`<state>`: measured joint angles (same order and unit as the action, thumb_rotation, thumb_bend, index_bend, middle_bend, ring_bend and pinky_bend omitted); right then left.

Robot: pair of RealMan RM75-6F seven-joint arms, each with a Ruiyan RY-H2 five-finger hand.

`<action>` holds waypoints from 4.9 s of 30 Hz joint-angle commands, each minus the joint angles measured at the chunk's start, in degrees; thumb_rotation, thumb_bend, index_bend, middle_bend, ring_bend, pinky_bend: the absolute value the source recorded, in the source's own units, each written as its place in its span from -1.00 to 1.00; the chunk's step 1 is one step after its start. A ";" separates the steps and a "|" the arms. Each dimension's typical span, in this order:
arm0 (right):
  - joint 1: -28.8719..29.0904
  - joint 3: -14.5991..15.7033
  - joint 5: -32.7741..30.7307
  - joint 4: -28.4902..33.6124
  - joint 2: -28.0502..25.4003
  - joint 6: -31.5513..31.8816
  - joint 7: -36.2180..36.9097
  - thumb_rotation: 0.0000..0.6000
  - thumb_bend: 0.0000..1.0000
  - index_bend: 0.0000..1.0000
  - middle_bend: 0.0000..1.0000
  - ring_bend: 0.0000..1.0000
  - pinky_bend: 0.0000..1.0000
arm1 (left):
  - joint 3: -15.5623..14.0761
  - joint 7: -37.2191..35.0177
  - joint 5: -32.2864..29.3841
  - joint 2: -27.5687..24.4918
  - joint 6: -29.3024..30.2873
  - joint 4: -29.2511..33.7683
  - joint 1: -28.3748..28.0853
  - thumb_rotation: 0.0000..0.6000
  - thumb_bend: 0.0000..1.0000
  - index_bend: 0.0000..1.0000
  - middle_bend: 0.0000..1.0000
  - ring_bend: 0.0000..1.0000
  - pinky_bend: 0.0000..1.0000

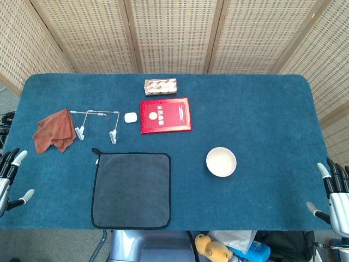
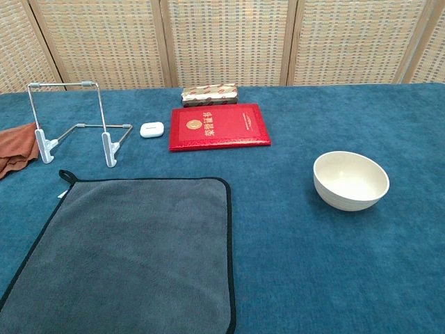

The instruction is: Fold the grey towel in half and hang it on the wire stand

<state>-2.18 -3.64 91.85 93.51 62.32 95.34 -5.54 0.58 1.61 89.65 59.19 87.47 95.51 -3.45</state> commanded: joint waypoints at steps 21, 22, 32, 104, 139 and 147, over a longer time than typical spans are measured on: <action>1.25 -1.65 -4.57 0.40 0.78 -2.98 -2.32 1.00 -1.00 -1.00 -1.00 -1.00 -1.00 | -5.34 -14.85 22.54 17.30 -4.30 -39.42 -15.60 1.00 -0.51 -0.93 -1.00 -1.00 -1.00; 1.35 -1.72 -4.86 0.36 0.90 -3.22 -2.61 1.00 -1.00 -1.00 -1.00 -1.00 -1.00 | -5.72 -16.20 23.27 19.06 -3.27 -42.65 -15.95 1.00 -0.50 -0.88 -1.00 -1.00 -1.00; 2.78 -2.83 -8.47 -0.37 2.37 -6.11 -5.55 1.00 -1.00 -1.00 -1.00 -1.00 -1.00 | -9.89 -32.55 26.44 36.94 3.85 -73.05 -18.87 1.00 -0.45 -0.65 -1.00 -1.00 -1.00; 3.47 -2.89 -10.37 -0.28 1.62 -7.03 -3.23 1.00 -1.00 -1.00 -1.00 -1.00 -1.00 | -18.86 -30.26 20.00 46.63 1.88 -86.54 -20.75 1.00 -0.03 -0.48 -1.00 -1.00 -1.00; 3.41 -2.63 -10.12 0.14 1.27 -7.00 -2.79 1.00 -1.00 -1.00 -1.00 -1.00 -1.00 | -19.54 -26.80 19.51 46.71 2.88 -85.63 -22.13 1.00 0.14 -0.01 -1.00 -1.00 -1.00; 3.45 -2.49 -9.92 0.29 1.19 -7.08 -2.69 1.00 -1.00 -1.00 -1.00 -1.00 -1.00 | -19.26 -26.76 19.11 46.96 3.32 -85.79 -22.17 1.00 0.14 0.18 -1.00 -1.00 -1.00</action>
<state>1.27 -6.13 81.93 93.80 63.52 88.26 -8.23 -18.68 -25.15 108.76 106.14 90.78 9.74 -25.61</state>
